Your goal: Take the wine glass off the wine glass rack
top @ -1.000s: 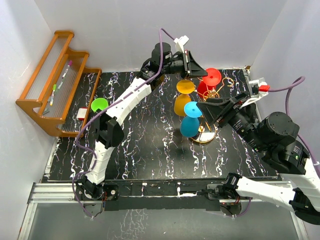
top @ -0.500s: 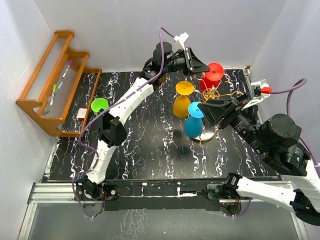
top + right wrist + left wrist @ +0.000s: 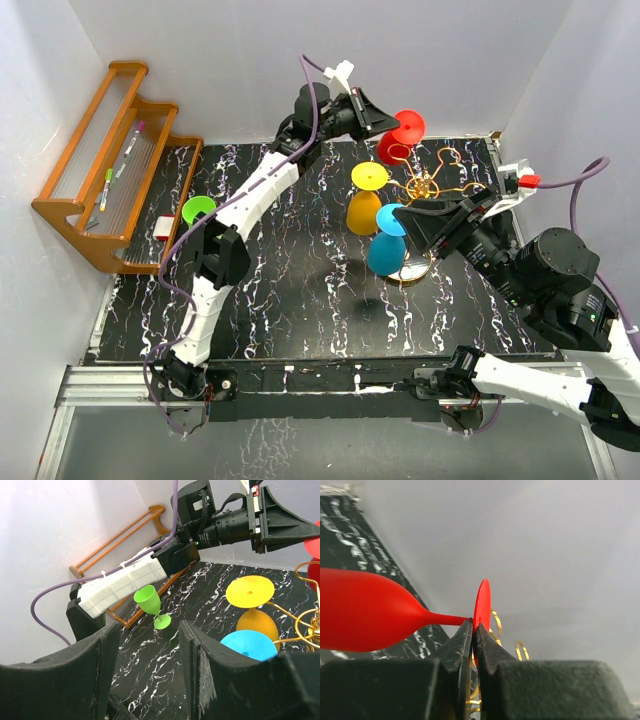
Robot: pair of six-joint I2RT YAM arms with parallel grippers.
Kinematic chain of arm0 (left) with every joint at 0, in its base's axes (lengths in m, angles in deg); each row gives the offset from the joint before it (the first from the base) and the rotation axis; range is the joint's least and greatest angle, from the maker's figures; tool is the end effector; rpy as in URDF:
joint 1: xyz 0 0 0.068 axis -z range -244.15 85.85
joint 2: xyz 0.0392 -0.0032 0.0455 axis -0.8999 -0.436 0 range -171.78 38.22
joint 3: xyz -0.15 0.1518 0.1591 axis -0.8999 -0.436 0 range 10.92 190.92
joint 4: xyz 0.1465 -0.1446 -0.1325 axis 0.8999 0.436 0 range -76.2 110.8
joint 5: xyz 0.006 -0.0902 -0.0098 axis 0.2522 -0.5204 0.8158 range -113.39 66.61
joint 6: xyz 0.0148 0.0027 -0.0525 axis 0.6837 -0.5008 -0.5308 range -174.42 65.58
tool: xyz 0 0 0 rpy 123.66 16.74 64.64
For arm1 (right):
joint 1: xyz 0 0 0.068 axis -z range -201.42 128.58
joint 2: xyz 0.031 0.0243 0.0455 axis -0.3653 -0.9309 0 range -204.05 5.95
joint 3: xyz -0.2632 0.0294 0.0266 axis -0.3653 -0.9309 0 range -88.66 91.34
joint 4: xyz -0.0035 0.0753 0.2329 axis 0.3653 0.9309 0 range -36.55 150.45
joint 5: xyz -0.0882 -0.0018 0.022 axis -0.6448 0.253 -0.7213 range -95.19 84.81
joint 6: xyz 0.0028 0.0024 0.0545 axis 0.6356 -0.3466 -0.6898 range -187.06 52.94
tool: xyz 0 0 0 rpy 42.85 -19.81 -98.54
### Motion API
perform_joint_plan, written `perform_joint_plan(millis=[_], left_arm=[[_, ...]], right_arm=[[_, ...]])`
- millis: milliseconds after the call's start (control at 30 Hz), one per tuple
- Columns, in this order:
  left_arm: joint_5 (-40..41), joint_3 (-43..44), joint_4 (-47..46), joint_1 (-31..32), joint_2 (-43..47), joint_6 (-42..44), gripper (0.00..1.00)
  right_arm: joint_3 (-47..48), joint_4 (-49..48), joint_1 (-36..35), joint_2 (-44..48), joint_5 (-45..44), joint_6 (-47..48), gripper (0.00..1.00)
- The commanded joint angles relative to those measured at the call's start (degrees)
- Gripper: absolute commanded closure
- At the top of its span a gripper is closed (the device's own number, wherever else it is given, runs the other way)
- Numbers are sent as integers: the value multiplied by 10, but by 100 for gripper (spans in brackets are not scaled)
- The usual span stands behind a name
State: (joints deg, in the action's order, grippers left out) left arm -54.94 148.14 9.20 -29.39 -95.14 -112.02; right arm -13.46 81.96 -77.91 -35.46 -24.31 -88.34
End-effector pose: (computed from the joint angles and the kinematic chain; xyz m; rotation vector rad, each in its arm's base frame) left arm 0.4188 -0.3141 0.3911 0.1980 1.6797 -1.6595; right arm 0.0600 0.0689 0.4698 -0.1916 1.5307 0.8454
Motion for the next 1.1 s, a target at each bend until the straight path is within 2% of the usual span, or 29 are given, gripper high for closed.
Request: perform_joint_plan(millis=[0, 133, 300, 467, 667, 867, 1067], left_arm=[[44, -53, -27, -47, 81, 44, 100], [52, -110, -17, -96, 157, 71, 100], [72, -172, 43, -129, 272, 155, 100], [32, -317, 46, -132, 437, 199, 100], [-4, -465, 152, -134, 674, 261, 100], [-51, -503, 270, -135, 808, 287, 100], [-97, -540, 340, -134, 868, 310, 100]], right_arm=[[16, -14, 3, -13, 17, 6, 48], [20, -13, 3, -26, 33, 11, 48], [37, -11, 2, -55, 80, 25, 47], [70, -4, 3, -95, 160, 48, 42], [148, 60, 2, -180, 298, 60, 39], [156, 48, 2, -203, 377, 73, 36], [164, 7, 3, -248, 512, 80, 36]])
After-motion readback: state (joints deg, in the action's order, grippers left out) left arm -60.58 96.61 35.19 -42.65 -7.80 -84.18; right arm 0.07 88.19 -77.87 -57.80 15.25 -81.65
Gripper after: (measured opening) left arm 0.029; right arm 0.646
